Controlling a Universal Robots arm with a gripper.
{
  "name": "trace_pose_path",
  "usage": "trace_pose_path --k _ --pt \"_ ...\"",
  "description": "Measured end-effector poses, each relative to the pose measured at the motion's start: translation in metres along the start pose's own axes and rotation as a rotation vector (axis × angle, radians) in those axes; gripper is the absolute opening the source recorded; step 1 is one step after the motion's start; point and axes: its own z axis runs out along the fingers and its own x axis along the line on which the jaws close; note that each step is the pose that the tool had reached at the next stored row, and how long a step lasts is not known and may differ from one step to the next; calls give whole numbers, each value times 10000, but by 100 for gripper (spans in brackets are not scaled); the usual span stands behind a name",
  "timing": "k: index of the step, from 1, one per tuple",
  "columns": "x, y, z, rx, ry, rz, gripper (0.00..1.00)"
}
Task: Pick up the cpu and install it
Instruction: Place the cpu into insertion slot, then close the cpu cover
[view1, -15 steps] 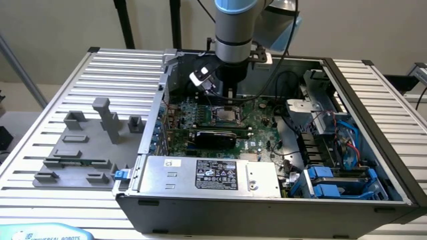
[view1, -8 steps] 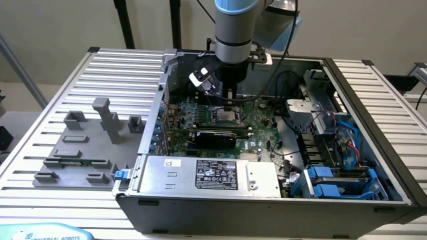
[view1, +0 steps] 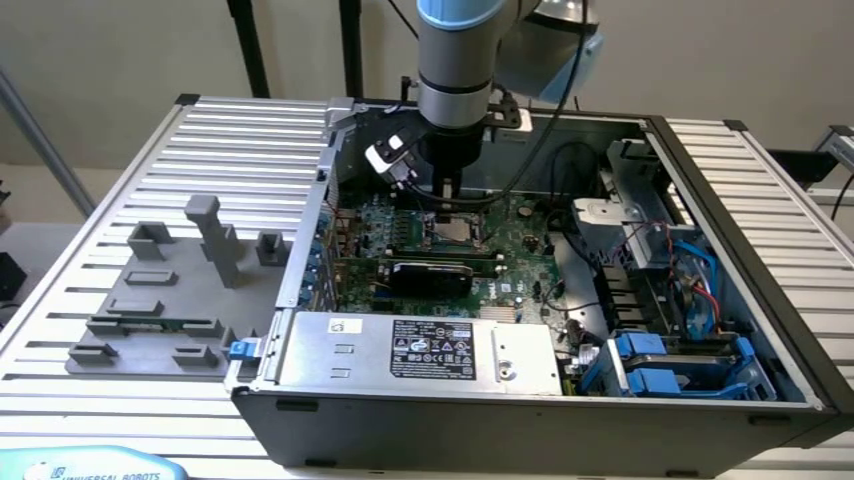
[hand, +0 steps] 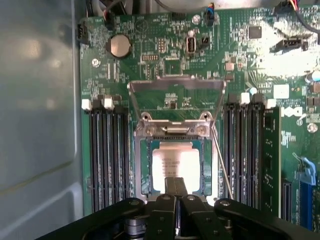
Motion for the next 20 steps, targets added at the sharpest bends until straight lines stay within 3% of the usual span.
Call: trace_pose_path --k 7,15,17,20 --pt "-8 -103 47 163 -7 12 11" --pt "-13 -125 109 366 -17 27 11" --pt "-13 -122 121 494 -23 36 11" --pt "-12 -88 129 764 -38 55 11"
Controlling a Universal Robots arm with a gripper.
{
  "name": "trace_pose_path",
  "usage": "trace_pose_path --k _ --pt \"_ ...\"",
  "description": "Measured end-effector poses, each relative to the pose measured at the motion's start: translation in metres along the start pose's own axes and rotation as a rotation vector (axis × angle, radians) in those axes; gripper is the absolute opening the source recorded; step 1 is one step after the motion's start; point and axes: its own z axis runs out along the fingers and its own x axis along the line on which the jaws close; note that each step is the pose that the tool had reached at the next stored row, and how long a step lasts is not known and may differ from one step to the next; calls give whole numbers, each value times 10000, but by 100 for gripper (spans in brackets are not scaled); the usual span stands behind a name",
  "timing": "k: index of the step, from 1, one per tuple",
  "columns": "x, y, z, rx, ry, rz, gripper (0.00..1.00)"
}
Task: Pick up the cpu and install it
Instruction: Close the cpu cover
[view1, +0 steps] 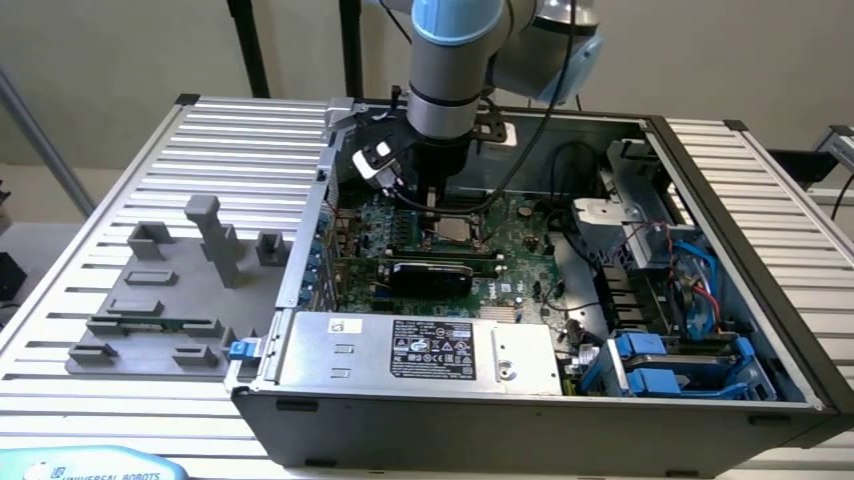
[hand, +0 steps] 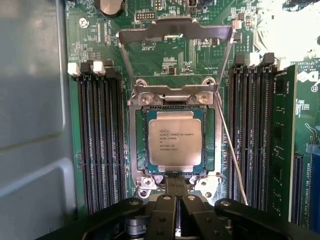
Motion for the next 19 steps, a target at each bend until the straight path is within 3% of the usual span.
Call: trace_pose_path --k 4,9,12,19 --pt "3 68 0 277 -14 20 11" --pt "6 130 4 522 -24 37 11" --pt "8 174 4 597 -28 43 11" --pt "9 200 13 671 -34 48 11"
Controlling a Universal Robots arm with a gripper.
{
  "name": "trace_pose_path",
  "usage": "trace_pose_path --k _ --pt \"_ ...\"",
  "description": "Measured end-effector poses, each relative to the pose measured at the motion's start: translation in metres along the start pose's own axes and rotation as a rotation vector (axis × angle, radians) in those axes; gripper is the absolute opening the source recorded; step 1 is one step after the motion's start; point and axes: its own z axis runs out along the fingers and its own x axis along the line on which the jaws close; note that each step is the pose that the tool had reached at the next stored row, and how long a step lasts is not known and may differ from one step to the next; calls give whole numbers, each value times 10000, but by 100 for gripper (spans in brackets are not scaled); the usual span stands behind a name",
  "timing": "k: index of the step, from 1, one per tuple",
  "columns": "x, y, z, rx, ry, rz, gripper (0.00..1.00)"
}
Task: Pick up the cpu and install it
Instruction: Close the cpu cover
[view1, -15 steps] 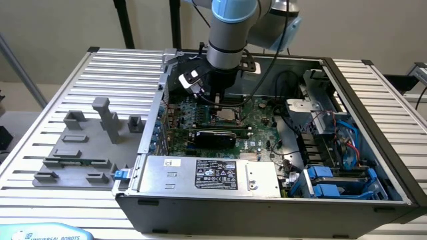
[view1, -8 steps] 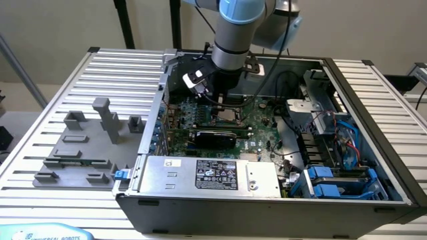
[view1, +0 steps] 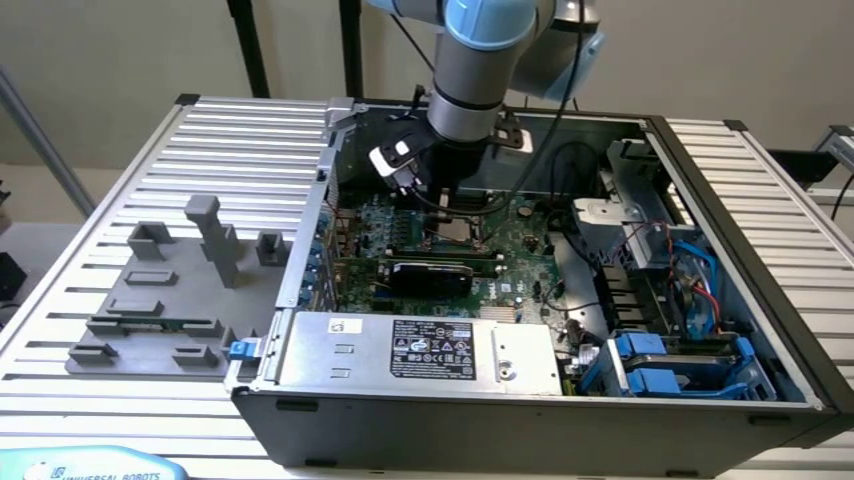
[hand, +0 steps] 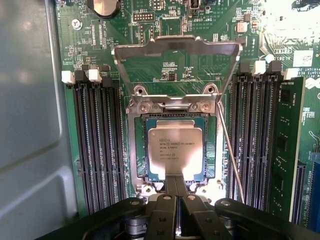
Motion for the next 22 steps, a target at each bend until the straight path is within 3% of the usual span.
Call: trace_pose_path --k 10,22 --pt "2 38 6 112 -4 8 11" --pt "4 33 -35 120 -5 9 11"
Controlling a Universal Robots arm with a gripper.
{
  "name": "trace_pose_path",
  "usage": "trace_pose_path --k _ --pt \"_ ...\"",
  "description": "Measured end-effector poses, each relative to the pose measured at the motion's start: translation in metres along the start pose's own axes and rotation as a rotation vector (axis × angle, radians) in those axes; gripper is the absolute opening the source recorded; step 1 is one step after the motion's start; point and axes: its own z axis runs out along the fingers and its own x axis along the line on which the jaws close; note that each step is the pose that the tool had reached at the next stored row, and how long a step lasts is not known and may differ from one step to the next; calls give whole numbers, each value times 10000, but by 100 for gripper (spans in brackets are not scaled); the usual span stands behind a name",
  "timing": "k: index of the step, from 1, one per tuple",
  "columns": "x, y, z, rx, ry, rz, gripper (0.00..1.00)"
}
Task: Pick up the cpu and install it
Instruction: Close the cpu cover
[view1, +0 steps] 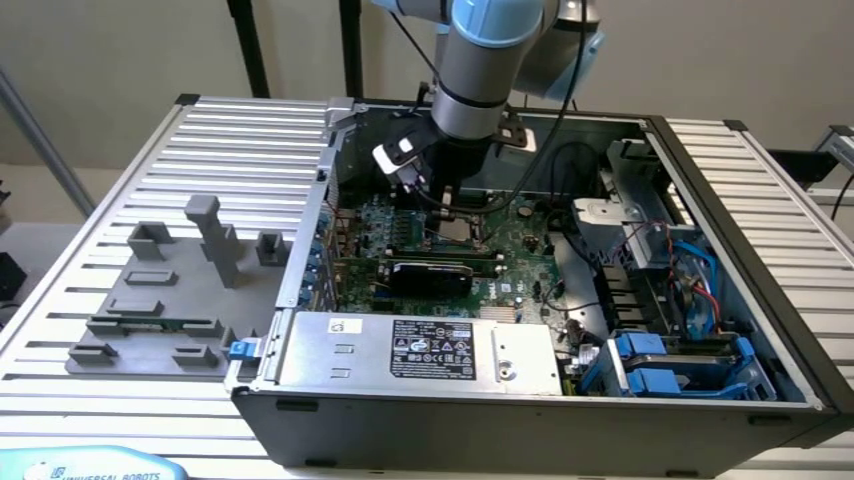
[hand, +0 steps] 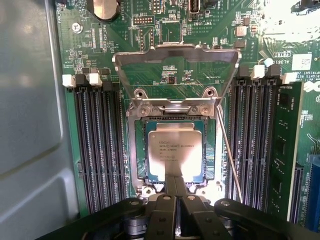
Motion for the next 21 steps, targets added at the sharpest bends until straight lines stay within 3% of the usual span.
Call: trace_pose_path --k 6,21 --pt "1 10 -10 0 -1 -2 11" --pt "-35 166 -25 16 7 0 11"
